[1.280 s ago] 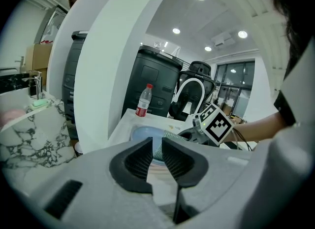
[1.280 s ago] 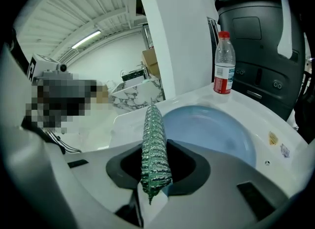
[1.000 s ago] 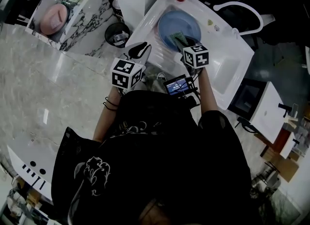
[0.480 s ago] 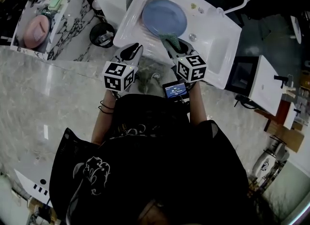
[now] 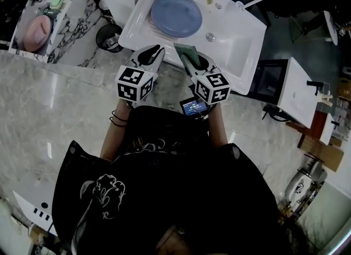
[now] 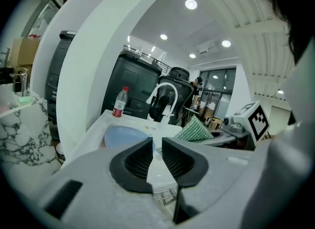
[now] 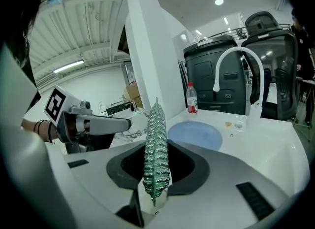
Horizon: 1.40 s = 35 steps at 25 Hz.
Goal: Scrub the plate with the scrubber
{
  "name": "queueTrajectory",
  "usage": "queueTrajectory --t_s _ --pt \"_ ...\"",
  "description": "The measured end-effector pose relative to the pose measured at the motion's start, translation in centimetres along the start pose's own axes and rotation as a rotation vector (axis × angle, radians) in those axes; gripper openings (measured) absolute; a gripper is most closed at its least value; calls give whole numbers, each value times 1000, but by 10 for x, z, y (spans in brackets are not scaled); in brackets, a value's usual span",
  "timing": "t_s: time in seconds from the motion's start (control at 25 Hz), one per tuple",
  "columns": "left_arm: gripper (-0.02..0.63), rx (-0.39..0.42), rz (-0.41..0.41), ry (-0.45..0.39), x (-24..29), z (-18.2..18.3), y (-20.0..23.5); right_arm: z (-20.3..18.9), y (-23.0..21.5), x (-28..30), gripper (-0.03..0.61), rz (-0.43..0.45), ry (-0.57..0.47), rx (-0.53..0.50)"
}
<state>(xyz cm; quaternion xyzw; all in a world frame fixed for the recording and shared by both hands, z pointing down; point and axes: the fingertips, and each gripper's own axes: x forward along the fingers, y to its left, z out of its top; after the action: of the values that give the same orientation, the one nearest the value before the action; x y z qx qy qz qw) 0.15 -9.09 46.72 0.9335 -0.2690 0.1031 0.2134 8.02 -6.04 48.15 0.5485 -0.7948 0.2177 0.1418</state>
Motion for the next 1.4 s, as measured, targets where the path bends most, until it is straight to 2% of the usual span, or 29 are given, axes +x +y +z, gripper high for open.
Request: queueTrajectory --t_s 0.36,0.76,1.12,1.4 --pt "61 27 45 -33 -5 -17 -90 -28 -3 -81 89 56 -34 -24" --pt "61 24 152 -47 -37 -66 -175 -72 9 -154 89 162 -53 -47" --pt "61 39 216 -69 -59 -76 -205 -81 23 -184 89 227 -70 -85" --pt "61 37 225 -82 -62 -80 -218 -84 30 -195 89 251 -65 -122"
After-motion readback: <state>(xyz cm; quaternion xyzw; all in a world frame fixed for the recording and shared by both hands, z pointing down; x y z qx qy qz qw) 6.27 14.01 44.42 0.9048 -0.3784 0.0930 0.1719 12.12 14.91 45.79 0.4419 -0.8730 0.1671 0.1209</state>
